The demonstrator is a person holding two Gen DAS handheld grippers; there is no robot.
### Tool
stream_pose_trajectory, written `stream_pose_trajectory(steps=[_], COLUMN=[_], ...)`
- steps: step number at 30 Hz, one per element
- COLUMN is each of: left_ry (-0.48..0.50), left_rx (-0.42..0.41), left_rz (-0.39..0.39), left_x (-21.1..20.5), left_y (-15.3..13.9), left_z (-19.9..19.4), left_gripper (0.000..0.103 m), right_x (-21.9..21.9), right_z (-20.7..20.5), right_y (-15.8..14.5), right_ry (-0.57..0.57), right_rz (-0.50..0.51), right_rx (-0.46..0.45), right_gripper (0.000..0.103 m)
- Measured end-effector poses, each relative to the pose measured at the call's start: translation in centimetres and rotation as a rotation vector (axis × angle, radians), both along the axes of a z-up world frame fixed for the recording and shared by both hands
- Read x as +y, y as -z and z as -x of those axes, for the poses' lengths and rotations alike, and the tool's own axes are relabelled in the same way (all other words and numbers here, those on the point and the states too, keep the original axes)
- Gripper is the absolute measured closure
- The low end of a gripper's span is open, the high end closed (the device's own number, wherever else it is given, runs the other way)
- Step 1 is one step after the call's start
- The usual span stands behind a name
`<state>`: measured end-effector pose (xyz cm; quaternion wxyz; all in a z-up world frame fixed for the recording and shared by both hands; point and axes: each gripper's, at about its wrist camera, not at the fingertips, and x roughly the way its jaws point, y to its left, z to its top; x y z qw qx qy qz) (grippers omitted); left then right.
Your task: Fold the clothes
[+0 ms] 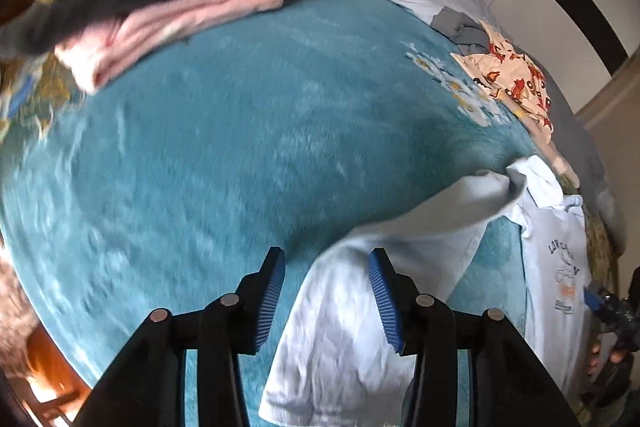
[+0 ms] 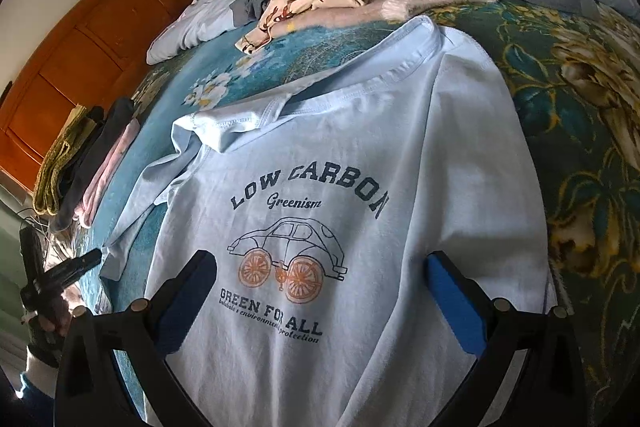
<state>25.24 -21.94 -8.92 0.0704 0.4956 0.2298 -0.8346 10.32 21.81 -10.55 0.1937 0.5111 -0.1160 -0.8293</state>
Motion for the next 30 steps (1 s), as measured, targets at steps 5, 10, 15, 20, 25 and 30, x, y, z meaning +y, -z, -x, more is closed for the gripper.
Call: stream_pose_trajectory(steps=[5,10,15,20,25,30], left_ry=[-0.018,-0.007,-0.008,-0.059,-0.08,-0.092], left_rx=[-0.015,-0.031,-0.037,-0.024,-0.038,-0.096], left_rz=[0.038,0.088,0.16,0.253,0.333,0.329], left_x=[1.5,2.9,2.9,0.0,-2.4,-4.0], left_y=[0.5,0.4,0.0,-1.7,-2.2,-0.6], left_z=[-0.5,-0.4,-0.4,1.0,4.0,6.7], left_gripper=[0.058,0.073,0.098,0.098,0.098,0.098], right_x=[-0.5,-0.8,-1.1,-1.3,-1.4,-1.2], right_z=[0.0,0.1,0.2,0.2,0.4,0.4], right_y=[0.0,0.1,0.1,0.1,0.2,0.1], right_ry=[0.001,0.003,0.005,0.005,0.004,0.003], right_rz=[-0.013,-0.026,-0.04,-0.048,-0.058,-0.047], right_rx=[0.004,0.004,0.002,0.001,0.004,0.003], right_gripper=[0.0,0.0,0.0,0.0,0.0,0.0])
